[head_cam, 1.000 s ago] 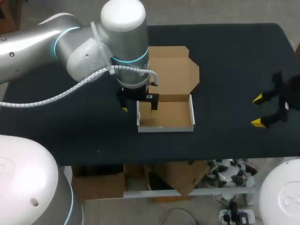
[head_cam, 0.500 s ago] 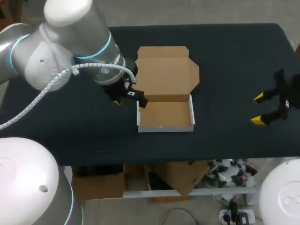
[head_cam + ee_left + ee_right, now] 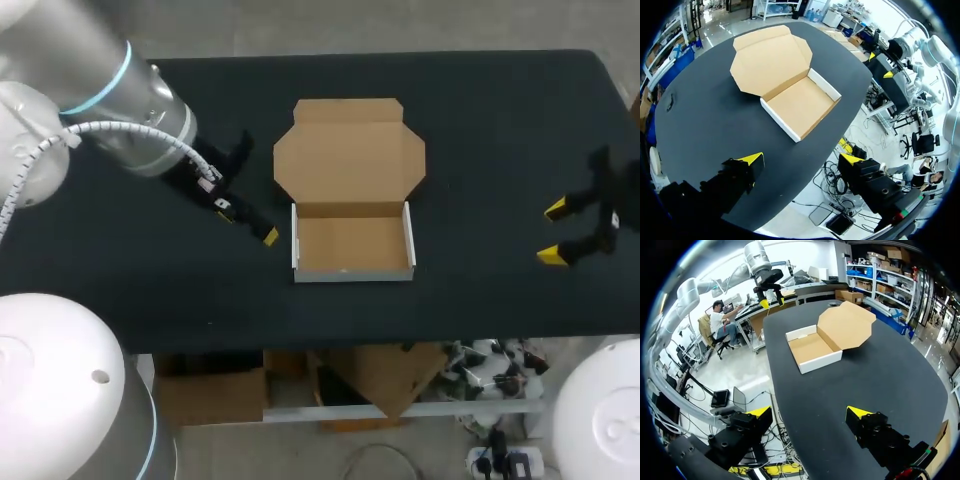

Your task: Assemble the packaging by folding the flat box into shape, placing the metal phone stand inside, and closing the box properly

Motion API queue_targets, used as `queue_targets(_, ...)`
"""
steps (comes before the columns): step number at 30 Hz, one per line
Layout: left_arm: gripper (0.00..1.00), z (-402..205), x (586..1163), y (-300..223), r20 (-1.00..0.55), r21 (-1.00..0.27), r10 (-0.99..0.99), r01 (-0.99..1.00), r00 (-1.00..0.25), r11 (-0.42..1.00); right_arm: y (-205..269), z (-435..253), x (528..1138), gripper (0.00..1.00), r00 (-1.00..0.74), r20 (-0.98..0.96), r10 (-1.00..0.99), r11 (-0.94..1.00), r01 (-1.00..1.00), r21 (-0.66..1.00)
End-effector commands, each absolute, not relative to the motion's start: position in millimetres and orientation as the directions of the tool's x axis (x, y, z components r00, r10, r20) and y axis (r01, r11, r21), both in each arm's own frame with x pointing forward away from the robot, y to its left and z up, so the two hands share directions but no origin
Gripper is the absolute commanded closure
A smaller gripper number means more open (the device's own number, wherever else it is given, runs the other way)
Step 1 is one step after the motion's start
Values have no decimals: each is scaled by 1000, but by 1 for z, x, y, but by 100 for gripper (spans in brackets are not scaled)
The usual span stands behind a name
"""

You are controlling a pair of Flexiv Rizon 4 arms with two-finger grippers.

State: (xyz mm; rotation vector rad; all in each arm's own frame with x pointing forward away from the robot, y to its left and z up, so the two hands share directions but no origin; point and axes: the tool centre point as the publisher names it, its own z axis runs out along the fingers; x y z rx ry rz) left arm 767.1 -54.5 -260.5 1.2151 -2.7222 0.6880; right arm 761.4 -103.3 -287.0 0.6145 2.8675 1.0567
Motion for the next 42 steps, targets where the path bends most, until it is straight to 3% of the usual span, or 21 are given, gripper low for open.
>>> queue_targets(1,0,-250,748,-33,227,-547,-683,-671,-694,500,-107,-286,760,0,-918,121,379,683,366,632)
queue_targets(23,0,-228,721,11,160,-510,-783,-729,-602,457,-129,-276,768,0,-670,366,646,446,720,532)
queue_targets(42,0,-197,713,25,117,-345,-908,-874,-403,343,-142,-255,754,0,-393,313,864,285,897,338)
